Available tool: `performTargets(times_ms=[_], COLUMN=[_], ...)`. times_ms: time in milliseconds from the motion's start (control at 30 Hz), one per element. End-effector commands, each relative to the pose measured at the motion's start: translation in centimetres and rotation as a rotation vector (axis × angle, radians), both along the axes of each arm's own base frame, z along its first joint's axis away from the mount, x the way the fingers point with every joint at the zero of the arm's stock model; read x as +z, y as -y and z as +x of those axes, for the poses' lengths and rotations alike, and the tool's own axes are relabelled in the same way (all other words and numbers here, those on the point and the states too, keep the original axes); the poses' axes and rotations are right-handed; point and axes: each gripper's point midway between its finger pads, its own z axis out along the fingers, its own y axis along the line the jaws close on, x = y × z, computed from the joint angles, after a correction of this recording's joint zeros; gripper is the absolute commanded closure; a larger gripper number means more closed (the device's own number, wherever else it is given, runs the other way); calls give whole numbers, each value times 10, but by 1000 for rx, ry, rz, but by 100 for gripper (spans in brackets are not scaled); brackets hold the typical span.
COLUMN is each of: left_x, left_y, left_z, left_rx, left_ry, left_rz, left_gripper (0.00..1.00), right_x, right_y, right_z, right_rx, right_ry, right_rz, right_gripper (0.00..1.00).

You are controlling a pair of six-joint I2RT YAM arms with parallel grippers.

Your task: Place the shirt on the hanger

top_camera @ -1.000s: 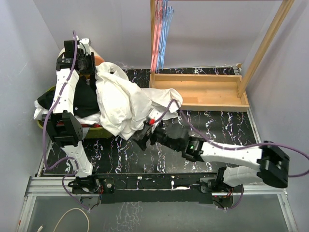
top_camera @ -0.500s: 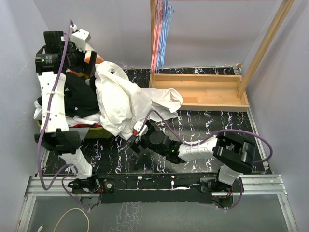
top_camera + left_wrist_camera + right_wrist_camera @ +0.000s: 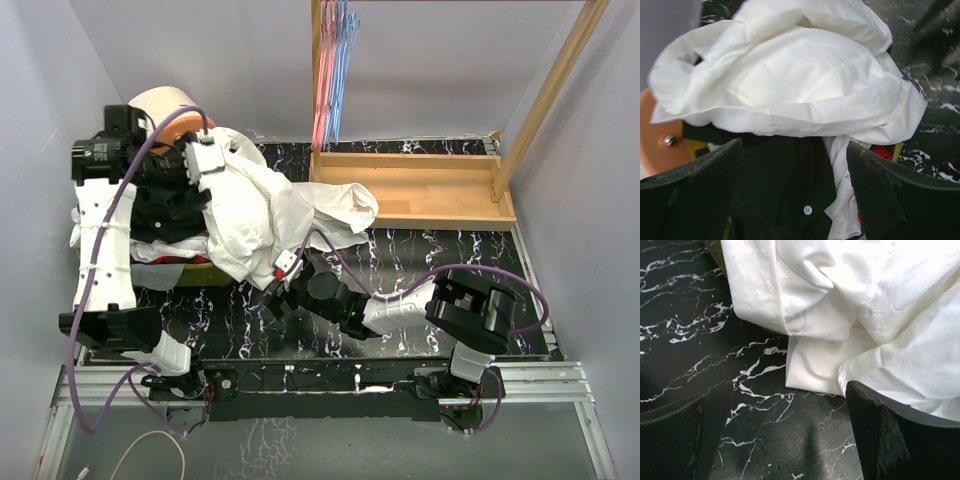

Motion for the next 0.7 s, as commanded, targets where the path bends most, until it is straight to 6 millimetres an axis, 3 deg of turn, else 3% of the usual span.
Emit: performTargets(times_ms=[0,133,400,533,667], left_x=[-35,-60,-75,-84,-90], left_y=[7,7,16,19,17], left_z=[-7,8,37,39,35], left_rx=[-330,-451,-550,-575,-587], left_ry=[112,118,149,146,88], left_rz=[194,303,350,359,358], left_gripper=[19,21,19,20,29], right_x=[20,4,-29,-39,-45], right_y=[-11,-20,-33,-37,-42], right_z=[3,4,2,5,11], right_rx=[-2,15,55,62,50], right_ry=[38,25,-1,12,29], right_rz=[93,64,-4,-34,-52], right_gripper=[2,2,2,1,0])
